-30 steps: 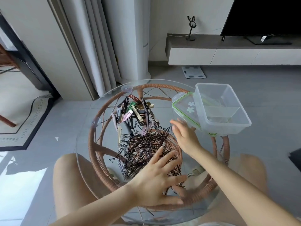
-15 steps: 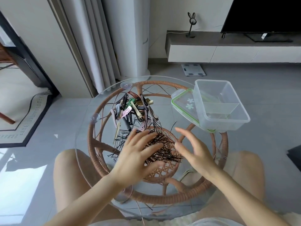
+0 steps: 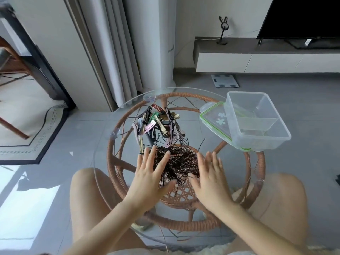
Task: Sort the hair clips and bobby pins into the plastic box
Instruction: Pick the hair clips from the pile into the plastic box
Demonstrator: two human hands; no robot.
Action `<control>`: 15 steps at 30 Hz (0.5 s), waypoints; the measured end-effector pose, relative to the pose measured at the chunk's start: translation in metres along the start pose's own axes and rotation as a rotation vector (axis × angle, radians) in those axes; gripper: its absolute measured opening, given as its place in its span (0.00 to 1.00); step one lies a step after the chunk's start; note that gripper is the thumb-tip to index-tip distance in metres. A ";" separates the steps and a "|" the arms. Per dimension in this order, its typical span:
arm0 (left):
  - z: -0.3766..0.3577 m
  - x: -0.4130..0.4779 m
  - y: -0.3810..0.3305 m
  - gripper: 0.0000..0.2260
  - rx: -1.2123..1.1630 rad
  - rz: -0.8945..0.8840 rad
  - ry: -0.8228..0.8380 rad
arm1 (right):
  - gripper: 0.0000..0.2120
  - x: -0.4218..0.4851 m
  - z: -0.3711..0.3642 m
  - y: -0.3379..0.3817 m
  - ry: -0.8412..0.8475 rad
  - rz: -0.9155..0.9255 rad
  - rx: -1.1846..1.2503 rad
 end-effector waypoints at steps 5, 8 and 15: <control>0.004 0.005 -0.012 0.29 -0.107 -0.050 -0.071 | 0.29 -0.001 0.002 0.039 -0.029 0.084 0.240; 0.023 0.007 -0.008 0.27 -0.364 -0.036 -0.159 | 0.33 -0.001 0.024 0.020 -0.033 0.003 0.650; 0.070 0.037 0.040 0.23 -0.463 0.186 -0.436 | 0.30 0.063 0.027 -0.021 0.022 -0.163 0.521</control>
Point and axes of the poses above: each hand's wrist, its own x-axis towards the middle knuckle, its own z-axis out of the back of the hand, y = z × x, the point moved 9 cm from there along x, towards the middle knuckle, and after that the axes turned 11 degrees about y, right-handed, at the moved point
